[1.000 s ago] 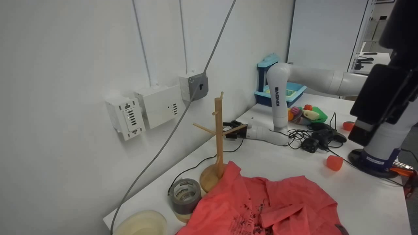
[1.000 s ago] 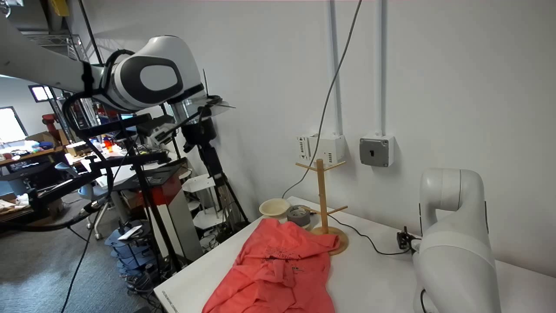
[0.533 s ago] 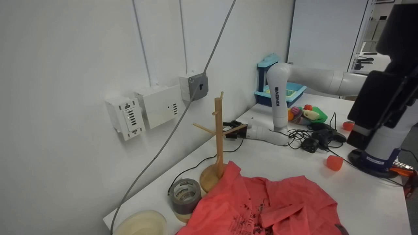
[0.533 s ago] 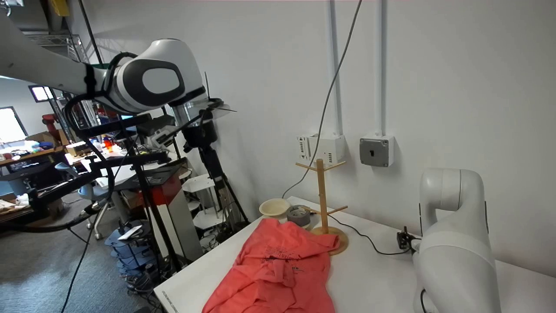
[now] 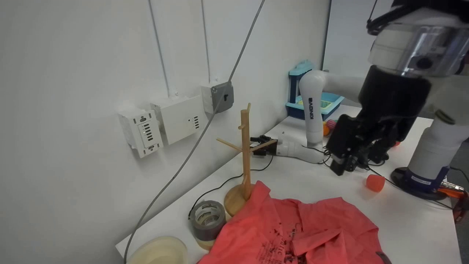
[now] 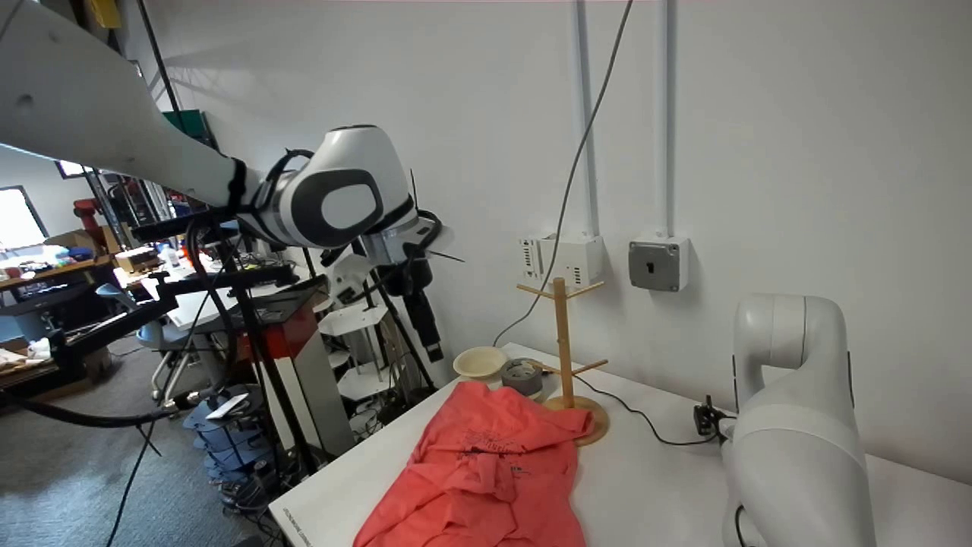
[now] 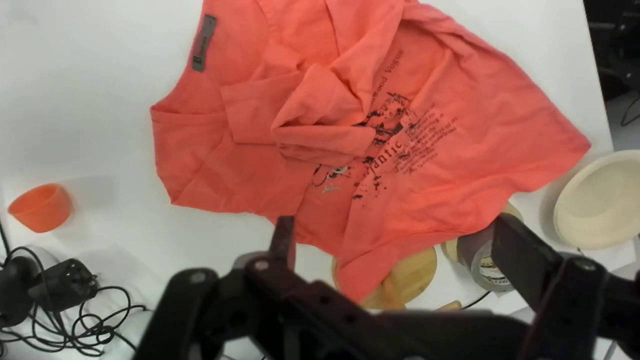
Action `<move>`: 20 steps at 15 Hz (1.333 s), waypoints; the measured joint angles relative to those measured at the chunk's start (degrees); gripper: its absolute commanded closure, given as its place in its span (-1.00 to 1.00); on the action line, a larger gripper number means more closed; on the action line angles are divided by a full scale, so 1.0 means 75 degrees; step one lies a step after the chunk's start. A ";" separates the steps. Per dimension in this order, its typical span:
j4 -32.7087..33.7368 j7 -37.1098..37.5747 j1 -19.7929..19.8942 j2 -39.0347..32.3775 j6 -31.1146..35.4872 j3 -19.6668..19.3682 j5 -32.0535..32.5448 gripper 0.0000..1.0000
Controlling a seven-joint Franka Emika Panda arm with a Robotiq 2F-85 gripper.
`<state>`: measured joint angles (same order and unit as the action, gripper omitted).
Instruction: Fold the shirt
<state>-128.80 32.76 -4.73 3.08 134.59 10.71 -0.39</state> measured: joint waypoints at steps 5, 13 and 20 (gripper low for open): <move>0.0373 0.0227 0.0000 -0.1288 0.1338 -0.0461 0.0067 -1.00; 0.0990 0.0303 -0.0126 -0.1816 0.1528 -0.0716 0.0347 -1.00; 0.0993 0.0834 -0.0272 -0.1989 0.1735 -0.0991 0.0742 -1.00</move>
<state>-121.35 39.01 -6.78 -11.83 147.60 3.28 5.18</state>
